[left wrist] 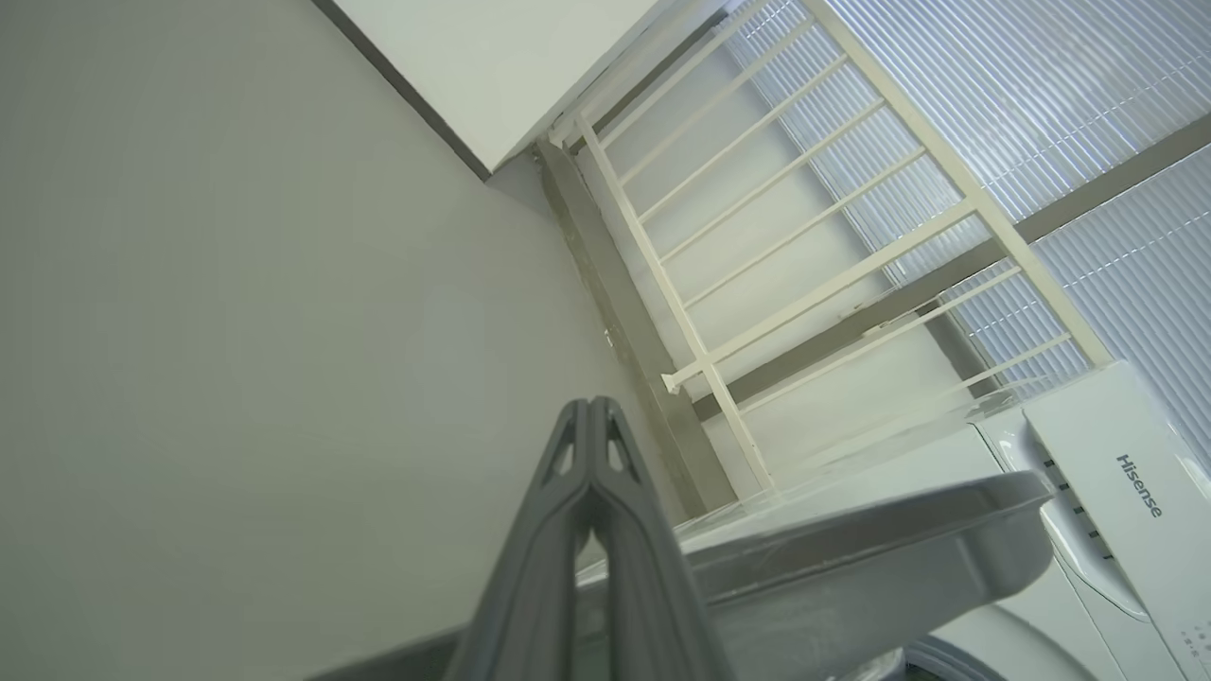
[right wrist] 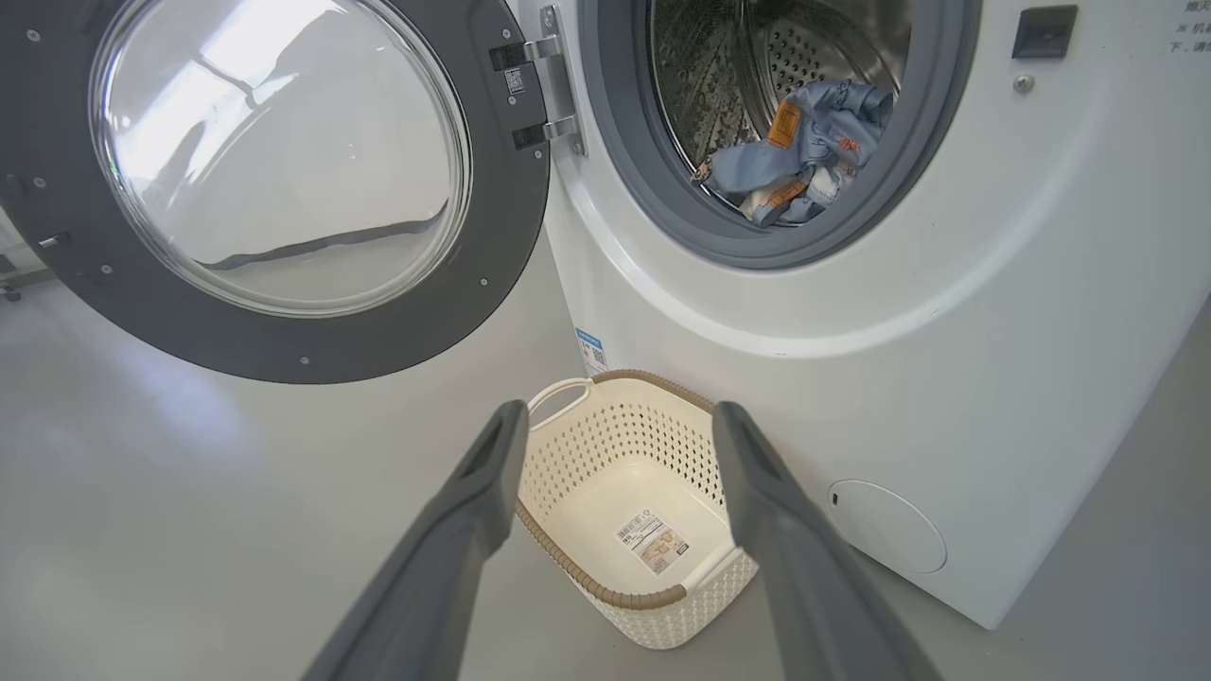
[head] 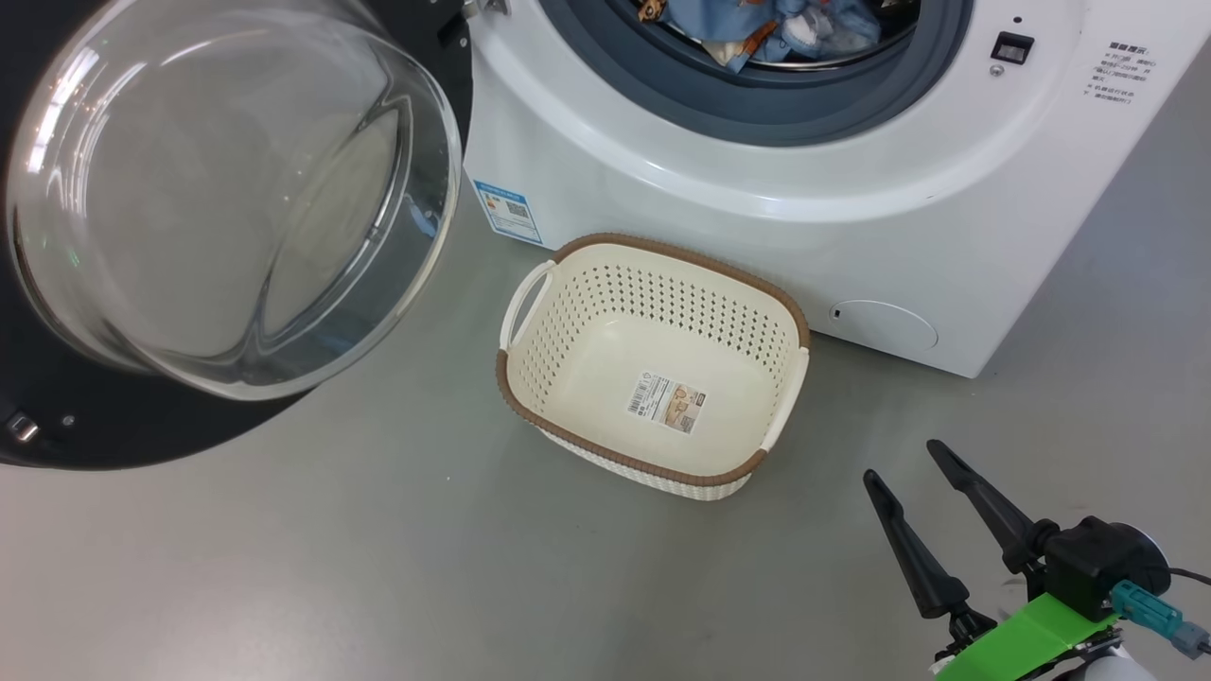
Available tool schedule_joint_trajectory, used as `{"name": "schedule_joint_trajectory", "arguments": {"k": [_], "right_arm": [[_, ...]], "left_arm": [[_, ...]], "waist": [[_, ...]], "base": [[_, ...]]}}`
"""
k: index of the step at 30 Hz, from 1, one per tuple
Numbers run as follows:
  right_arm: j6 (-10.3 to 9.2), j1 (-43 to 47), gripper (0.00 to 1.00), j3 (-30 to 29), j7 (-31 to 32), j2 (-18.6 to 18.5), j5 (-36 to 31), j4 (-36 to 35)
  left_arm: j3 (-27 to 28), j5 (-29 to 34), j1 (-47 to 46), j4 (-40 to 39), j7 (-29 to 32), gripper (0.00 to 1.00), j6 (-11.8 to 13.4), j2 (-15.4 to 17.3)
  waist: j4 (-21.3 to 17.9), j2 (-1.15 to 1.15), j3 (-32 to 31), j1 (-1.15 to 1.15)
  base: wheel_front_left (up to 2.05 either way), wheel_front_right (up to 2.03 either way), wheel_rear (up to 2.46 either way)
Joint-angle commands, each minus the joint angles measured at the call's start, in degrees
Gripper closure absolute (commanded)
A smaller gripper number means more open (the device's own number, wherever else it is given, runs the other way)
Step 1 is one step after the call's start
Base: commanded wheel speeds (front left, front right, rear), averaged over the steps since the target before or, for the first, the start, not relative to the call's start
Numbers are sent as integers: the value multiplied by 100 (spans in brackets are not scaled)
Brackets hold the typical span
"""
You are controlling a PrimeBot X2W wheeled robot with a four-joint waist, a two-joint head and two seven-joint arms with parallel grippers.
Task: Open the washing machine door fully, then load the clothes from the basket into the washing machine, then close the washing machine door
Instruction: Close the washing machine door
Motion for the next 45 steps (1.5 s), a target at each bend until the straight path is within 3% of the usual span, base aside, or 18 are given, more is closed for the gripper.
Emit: {"name": "schedule_joint_trajectory", "arguments": {"k": [1, 12, 23, 36, 45], "right_arm": [[8, -137, 0, 115, -27, -78, -33, -127], [8, -131, 0, 164, -27, -61, -32, -99], [8, -64, 0, 139, -27, 11, -30, -86], [8, 31, 0, 67, -27, 86, -23, -102], [8, 42, 0, -4, -27, 130, -37, -137]], "left_arm": [[47, -76, -205, 41, 283, 100, -16, 503], [-164, -252, -424, 505, 1298, 100, 16, 468], [-488, -449, -121, 27, 2418, 100, -15, 284], [-1127, -1139, 1010, -2497, 4311, 100, -19, 151], [-1244, -1966, 1608, -4243, 5022, 100, -19, -12]], "waist": [[-11, 0, 2, 0], [-84, 0, -57, 0], [-103, 0, -167, 0], [-122, 0, -322, 0], [-314, 0, -334, 0]], "base": [[0, 0, 0], [0, 0, 0], [0, 0, 0], [0, 0, 0], [0, 0, 0]]}}
